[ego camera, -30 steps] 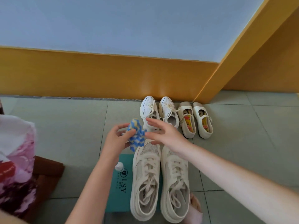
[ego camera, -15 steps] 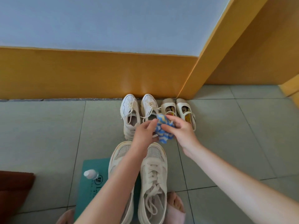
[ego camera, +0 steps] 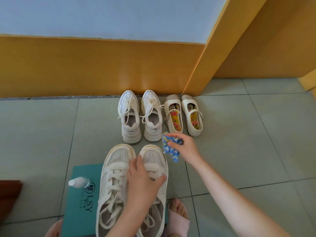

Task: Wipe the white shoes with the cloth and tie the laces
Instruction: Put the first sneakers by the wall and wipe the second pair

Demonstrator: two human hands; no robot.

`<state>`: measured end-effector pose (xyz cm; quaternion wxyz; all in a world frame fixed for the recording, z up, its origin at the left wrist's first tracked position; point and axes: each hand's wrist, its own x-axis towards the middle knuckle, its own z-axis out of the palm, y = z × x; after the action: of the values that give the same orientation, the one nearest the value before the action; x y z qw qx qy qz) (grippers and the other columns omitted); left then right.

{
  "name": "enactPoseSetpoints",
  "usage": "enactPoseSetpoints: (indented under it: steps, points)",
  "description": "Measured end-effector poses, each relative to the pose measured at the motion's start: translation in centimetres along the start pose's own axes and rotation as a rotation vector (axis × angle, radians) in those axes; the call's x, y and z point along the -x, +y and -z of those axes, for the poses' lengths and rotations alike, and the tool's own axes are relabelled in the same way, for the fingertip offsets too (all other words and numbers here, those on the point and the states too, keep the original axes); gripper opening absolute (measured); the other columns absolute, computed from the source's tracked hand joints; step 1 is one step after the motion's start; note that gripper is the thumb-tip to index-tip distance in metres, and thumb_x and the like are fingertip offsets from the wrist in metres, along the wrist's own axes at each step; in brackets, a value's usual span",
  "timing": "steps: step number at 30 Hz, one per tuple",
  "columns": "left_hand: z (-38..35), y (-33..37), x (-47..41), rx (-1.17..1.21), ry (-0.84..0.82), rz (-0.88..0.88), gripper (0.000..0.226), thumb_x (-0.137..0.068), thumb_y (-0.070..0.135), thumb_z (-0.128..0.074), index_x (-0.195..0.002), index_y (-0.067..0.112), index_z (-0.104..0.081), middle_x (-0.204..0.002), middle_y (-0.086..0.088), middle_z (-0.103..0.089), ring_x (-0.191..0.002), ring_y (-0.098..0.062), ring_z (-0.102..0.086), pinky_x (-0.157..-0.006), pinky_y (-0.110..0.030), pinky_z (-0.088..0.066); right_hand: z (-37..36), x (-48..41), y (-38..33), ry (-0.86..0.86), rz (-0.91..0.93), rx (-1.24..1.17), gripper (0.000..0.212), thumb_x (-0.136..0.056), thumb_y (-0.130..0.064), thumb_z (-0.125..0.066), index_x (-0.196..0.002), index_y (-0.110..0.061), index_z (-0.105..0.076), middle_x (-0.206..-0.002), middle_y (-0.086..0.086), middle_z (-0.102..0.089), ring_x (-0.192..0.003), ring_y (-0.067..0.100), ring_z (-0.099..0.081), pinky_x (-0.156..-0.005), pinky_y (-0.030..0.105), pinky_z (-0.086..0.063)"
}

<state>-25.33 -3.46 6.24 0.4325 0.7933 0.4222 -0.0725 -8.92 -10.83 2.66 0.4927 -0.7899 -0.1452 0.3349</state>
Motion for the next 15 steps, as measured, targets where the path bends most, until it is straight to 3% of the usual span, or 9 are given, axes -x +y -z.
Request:
enactPoseSetpoints:
  steps: [3,10,15]
  points:
    - [-0.8,0.0,0.3,-0.064,-0.02,0.047,0.103,-0.078,0.044,-0.068,-0.148,0.01,-0.001,-0.153,-0.008,-0.006,-0.141,-0.024,-0.007,-0.11,-0.029,-0.017,-0.1,0.1,0.6,-0.029,-0.006,0.041,0.029,-0.086,-0.005,-0.065,-0.105,-0.026,-0.067,-0.11,-0.007,-0.063,-0.107,0.012,-0.059,-0.095,0.032,-0.049]
    - [-2.3,-0.2,1.4,-0.182,0.021,0.057,0.108,-0.077,0.042,-0.069,-0.146,0.009,0.006,-0.152,-0.007,-0.001,-0.139,-0.027,-0.014,-0.11,-0.031,-0.022,-0.9,0.3,0.9,-0.175,0.054,0.102,0.031,-0.091,-0.008,-0.058,-0.113,-0.029,-0.066,-0.118,-0.014,-0.062,-0.112,0.004,-0.055,-0.096,0.023,-0.044]
    - [-3.1,-0.7,1.5,-0.09,0.087,0.07,0.099,-0.079,0.027,-0.069,-0.148,0.016,0.001,-0.152,-0.005,-0.007,-0.138,-0.024,-0.013,-0.107,-0.033,-0.026,-1.3,0.6,1.9,-0.165,0.093,0.138,0.032,-0.093,-0.008,-0.055,-0.119,-0.024,-0.065,-0.12,-0.012,-0.063,-0.107,0.0,-0.056,-0.092,0.018,-0.045]
